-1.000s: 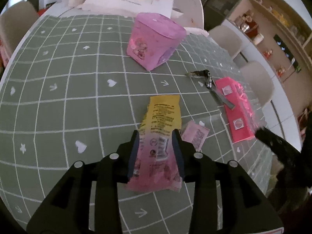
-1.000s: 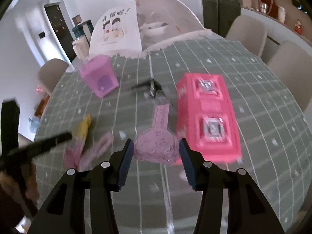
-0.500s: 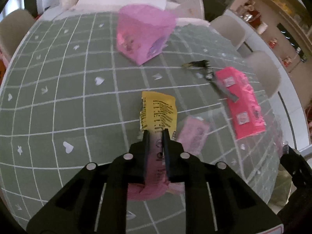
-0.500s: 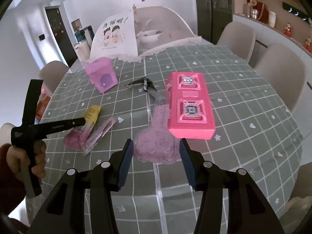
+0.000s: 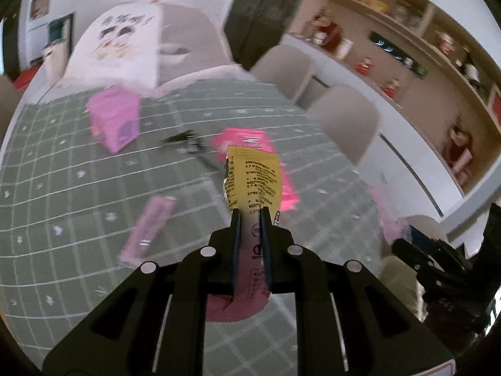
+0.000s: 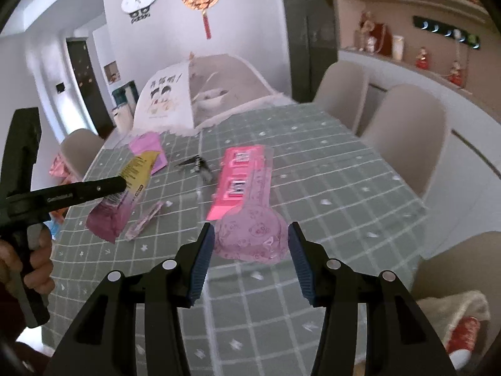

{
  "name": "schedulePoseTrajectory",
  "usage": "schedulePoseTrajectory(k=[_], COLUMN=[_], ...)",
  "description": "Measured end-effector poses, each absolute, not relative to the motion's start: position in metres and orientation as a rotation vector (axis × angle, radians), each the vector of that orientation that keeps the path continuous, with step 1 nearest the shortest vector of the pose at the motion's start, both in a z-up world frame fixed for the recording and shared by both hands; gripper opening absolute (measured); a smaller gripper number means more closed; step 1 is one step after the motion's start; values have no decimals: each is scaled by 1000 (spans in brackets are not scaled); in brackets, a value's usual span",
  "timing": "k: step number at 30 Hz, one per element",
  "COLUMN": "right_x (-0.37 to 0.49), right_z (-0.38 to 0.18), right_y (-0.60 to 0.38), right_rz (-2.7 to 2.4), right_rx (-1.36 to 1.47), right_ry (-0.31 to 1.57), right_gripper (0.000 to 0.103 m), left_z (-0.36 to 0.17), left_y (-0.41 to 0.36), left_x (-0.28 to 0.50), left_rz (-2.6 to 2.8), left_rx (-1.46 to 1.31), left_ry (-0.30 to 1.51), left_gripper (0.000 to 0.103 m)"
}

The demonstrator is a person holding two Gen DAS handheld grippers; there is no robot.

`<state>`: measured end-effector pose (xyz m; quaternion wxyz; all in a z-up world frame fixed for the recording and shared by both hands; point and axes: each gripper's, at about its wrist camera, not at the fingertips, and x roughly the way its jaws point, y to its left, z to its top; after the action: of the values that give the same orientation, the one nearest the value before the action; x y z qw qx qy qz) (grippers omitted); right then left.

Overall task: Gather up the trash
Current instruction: 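Carry the yellow-pink wrapper and pink wrapper over to the plastic bag, then drop the yellow-pink wrapper into the bag while the right tool releases the pink wrapper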

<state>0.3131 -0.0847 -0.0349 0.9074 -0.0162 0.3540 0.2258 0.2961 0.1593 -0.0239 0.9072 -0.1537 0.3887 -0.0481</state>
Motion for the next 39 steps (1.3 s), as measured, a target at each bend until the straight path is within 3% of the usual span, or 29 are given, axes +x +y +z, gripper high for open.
schedulePoseTrajectory(k=[18,30,39], right_x=[225,174,165], right_z=[-36,-57,-65], right_y=[-296,-404,-424], right_rz=[182,-40,-70], right_rx=[51,173,207], right_ry=[668,672,683], right_gripper=[46,46,46], left_z=[-34,-61,-78], left_y=[-105,-221,-255], left_x=[268,272,282], left_rz=[-454,-659,-714], left_rx=[-101,-18,-43], left_ry=[869,965,1000], left_gripper=[12,13,32])
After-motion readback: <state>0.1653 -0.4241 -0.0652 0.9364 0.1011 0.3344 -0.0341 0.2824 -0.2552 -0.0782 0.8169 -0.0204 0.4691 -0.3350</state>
